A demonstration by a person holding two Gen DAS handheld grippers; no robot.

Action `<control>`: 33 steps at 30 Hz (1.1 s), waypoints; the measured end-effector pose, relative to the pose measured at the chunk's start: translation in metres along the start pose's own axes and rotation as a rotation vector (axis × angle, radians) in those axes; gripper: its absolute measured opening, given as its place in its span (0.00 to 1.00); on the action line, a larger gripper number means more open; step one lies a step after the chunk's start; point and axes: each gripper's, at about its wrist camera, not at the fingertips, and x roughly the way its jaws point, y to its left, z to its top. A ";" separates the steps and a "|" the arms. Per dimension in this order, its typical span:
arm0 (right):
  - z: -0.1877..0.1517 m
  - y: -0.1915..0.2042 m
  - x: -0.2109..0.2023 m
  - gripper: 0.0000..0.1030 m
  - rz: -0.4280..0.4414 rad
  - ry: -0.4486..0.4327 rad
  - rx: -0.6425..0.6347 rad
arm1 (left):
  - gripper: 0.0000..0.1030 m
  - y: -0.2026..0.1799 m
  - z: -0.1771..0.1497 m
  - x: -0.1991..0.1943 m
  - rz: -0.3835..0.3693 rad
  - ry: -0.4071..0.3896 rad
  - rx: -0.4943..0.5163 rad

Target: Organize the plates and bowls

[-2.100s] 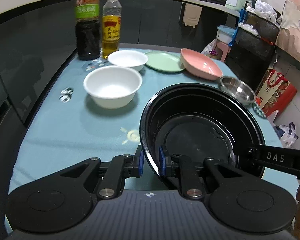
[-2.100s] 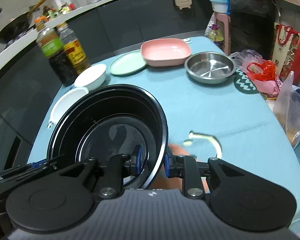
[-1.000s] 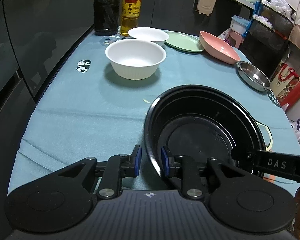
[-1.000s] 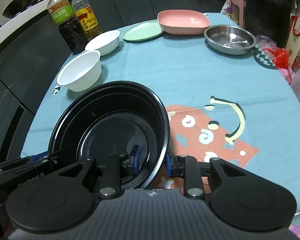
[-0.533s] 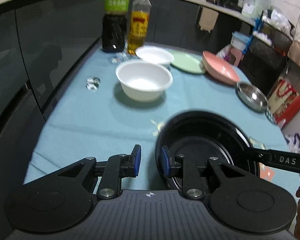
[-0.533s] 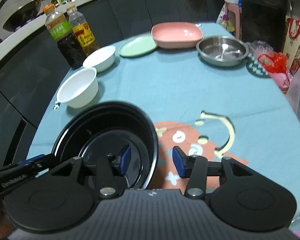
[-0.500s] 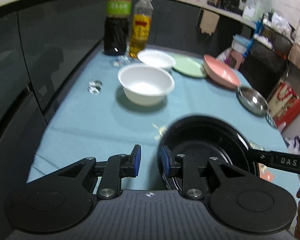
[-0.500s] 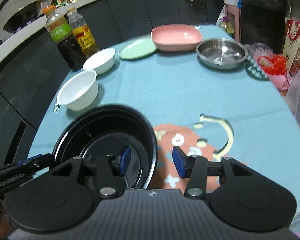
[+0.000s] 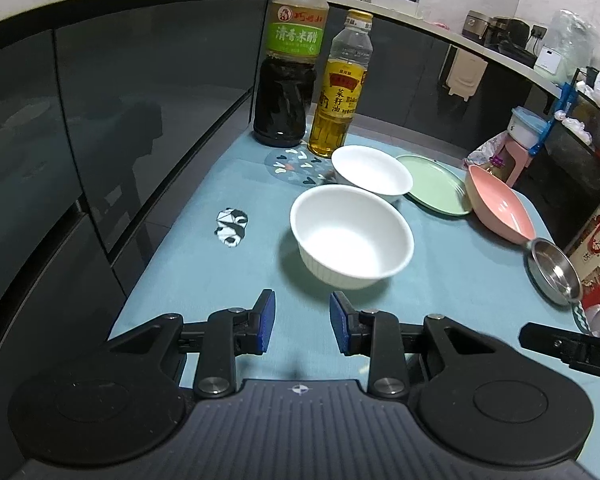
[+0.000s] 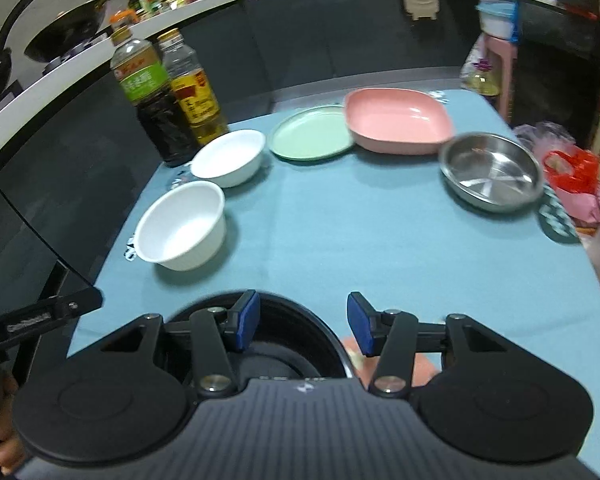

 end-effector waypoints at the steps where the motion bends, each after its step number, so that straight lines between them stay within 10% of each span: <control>1: 0.004 0.004 0.005 0.36 0.007 0.006 -0.006 | 0.27 0.000 0.003 0.005 0.000 0.005 -0.003; 22: 0.060 0.054 0.106 0.36 0.046 0.144 -0.055 | 0.26 0.009 0.038 0.088 -0.019 0.082 -0.052; 25: 0.059 0.060 0.120 0.36 0.020 0.173 -0.078 | 0.13 0.006 0.036 0.095 -0.038 0.085 -0.017; 28: 0.056 0.065 0.128 0.00 0.033 0.217 -0.131 | 0.11 0.005 0.035 0.089 -0.054 0.057 -0.002; 33: 0.058 0.060 0.106 0.00 0.046 0.163 -0.114 | 0.11 -0.002 0.037 0.064 -0.080 -0.006 0.021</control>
